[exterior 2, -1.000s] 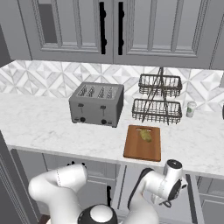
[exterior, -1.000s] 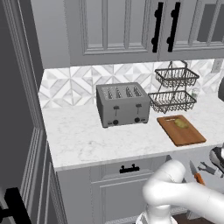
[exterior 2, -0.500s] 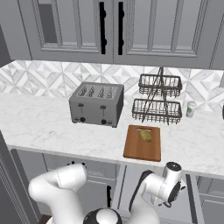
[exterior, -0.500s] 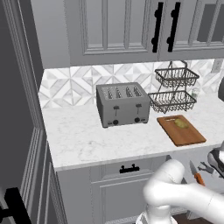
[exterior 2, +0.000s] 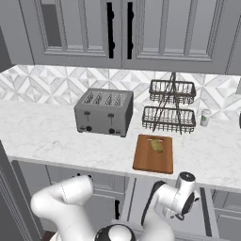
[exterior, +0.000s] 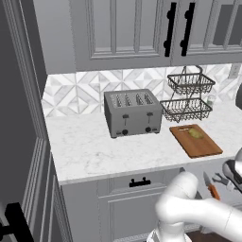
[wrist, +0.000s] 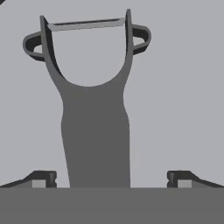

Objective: Place the appropriate cutting tool for cutting the potato skin on the cutting board.

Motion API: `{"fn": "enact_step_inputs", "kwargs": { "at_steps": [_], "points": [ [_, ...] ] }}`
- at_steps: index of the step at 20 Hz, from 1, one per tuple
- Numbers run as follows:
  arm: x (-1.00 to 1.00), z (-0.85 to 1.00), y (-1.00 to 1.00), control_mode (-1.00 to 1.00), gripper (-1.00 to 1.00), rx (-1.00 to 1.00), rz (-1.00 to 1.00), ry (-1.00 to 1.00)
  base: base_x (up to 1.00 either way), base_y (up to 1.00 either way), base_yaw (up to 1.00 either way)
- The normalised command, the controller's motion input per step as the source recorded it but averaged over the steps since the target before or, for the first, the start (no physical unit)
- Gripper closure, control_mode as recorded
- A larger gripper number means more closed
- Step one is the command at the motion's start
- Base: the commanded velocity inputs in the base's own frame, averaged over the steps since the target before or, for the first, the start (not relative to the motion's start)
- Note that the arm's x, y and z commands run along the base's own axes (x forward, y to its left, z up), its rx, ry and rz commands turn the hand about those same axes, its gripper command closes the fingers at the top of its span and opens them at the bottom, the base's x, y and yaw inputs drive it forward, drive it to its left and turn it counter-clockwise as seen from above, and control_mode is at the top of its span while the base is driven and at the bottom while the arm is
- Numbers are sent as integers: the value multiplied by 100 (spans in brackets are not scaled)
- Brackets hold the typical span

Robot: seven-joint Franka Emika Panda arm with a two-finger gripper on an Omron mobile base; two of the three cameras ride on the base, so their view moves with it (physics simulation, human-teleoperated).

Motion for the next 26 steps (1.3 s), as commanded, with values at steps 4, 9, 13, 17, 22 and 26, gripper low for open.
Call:
{"fn": "enact_step_inputs", "kwargs": {
  "at_steps": [4,9,13,17,22,26],
  "points": [
    [-14,-38,0,-100,100,0,0,2,0,0,0],
    [-55,-76,13,-100,100,0,0,1,0,0,0],
    [-54,-43,4,-100,100,0,0,0,0,0,0],
    [-13,0,28,-100,100,0,-1,-1,0,0,0],
    [-58,86,31,-100,100,1,0,-2,0,0,0],
    [-99,100,28,-100,100,0,0,-3,0,0,0]
  ]
}}
